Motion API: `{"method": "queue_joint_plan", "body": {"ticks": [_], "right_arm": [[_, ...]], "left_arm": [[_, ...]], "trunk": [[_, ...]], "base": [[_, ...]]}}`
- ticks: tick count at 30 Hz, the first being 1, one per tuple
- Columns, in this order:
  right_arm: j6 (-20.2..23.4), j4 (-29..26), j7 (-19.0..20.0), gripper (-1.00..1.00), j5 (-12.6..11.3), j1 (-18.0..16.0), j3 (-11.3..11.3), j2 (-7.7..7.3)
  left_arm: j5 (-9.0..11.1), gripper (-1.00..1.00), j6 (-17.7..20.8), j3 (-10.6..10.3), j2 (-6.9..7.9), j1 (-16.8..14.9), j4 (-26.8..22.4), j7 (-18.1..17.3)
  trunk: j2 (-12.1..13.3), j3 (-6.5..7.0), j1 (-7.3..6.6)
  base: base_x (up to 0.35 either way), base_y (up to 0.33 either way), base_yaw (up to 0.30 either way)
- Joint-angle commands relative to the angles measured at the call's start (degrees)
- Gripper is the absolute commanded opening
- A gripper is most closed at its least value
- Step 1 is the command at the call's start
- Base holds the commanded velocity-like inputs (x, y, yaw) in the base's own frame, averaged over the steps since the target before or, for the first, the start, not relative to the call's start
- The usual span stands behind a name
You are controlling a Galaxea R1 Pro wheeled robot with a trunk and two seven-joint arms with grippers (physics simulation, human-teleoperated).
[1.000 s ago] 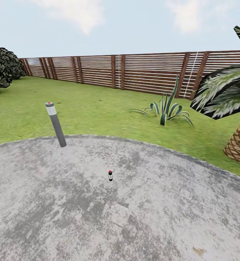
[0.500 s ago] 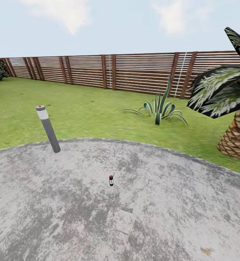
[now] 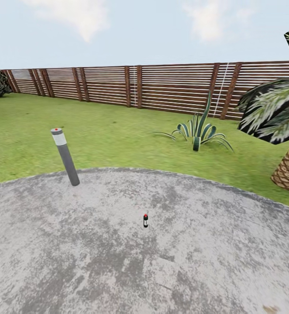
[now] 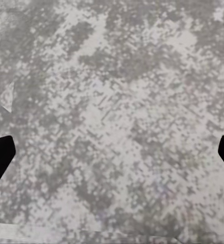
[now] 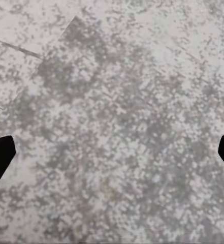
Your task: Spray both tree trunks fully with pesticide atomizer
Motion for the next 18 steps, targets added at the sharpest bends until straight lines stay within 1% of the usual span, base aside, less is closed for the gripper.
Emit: {"method": "queue_joint_plan", "body": {"ticks": [1,5,7,18], "right_arm": [[-0.03,-0.02,-0.02,1.0,-0.02,0.0,0.0,0.0],[0.0,-0.09,-0.03,1.0,-0.09,0.0,-0.01,0.0],[0.0,-0.07,-0.06,1.0,-0.12,0.0,-0.03,0.0],[0.0,-0.06,-0.09,1.0,-0.13,0.0,-0.04,0.0]], "left_arm": [[0.01,1.0,-0.01,0.0,0.0,0.0,0.0,0.0],[-0.01,1.0,0.0,0.0,-0.01,0.0,0.0,0.0],[-0.03,1.0,-0.01,0.0,0.0,0.0,0.0,0.0],[-0.02,1.0,0.03,0.04,-0.01,0.0,0.0,0.0]], "trunk": [[0.0,0.0,0.0],[0.0,0.0,0.0],[0.0,0.02,0.0],[0.0,0.26,0.0]], "base": [[0.086,0.3,0.0],[0.044,0.301,-0.002],[0.012,0.302,-0.095],[0.001,0.303,-0.239]]}}
